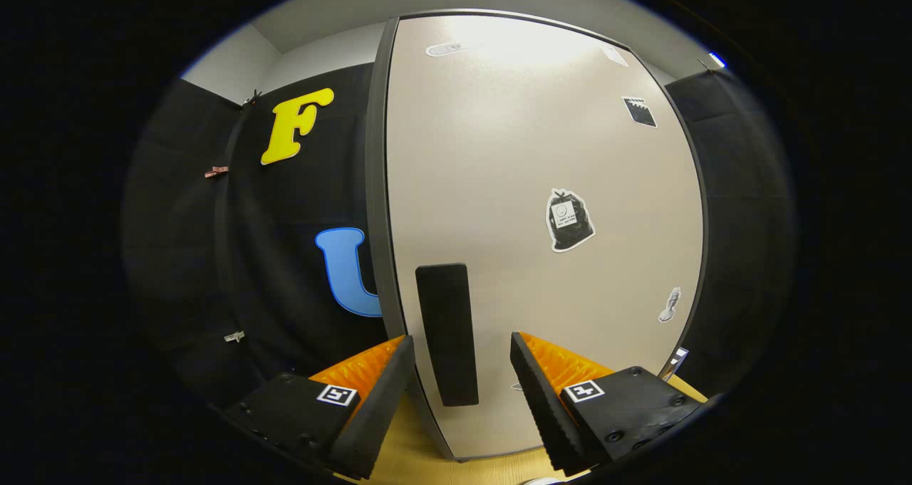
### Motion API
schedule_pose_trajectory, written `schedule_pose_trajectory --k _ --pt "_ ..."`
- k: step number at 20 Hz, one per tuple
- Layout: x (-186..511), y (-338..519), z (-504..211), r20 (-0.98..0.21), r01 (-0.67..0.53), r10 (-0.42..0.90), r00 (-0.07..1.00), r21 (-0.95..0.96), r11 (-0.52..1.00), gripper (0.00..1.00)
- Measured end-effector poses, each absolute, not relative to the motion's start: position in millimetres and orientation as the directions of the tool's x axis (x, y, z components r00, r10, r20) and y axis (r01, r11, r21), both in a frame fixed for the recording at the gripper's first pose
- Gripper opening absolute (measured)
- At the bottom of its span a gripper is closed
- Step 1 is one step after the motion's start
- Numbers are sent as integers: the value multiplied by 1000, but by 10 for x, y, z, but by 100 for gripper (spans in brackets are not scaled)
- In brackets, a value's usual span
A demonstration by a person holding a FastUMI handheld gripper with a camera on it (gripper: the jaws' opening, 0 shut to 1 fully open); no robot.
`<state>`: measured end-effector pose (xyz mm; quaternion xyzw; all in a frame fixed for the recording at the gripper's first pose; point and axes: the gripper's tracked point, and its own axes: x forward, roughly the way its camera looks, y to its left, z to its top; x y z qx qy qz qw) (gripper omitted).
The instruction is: Open the shoe cabinet door, grab the shoes and put them into the shoe cabinet, then close the shoe cabinet door.
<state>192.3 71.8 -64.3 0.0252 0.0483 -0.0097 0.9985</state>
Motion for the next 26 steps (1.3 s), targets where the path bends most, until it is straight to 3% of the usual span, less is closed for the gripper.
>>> schedule_pose_trajectory --k 2,4,6,9,11,14,26 --pt "1975 724 -673 -101 26 -21 995 51 998 88" --pt "2003 722 -695 -103 37 -32 994 47 998 72" --pt "2028 754 -714 -106 25 -20 994 48 999 68" --pt "2037 768 -684 -86 34 -31 996 36 999 43" --pt "2028 770 -683 -87 35 -32 996 36 999 42" --pt "2015 763 -690 -97 39 -37 995 20 999 32" --pt "1633 753 -631 -128 -26 32 991 51 998 32"
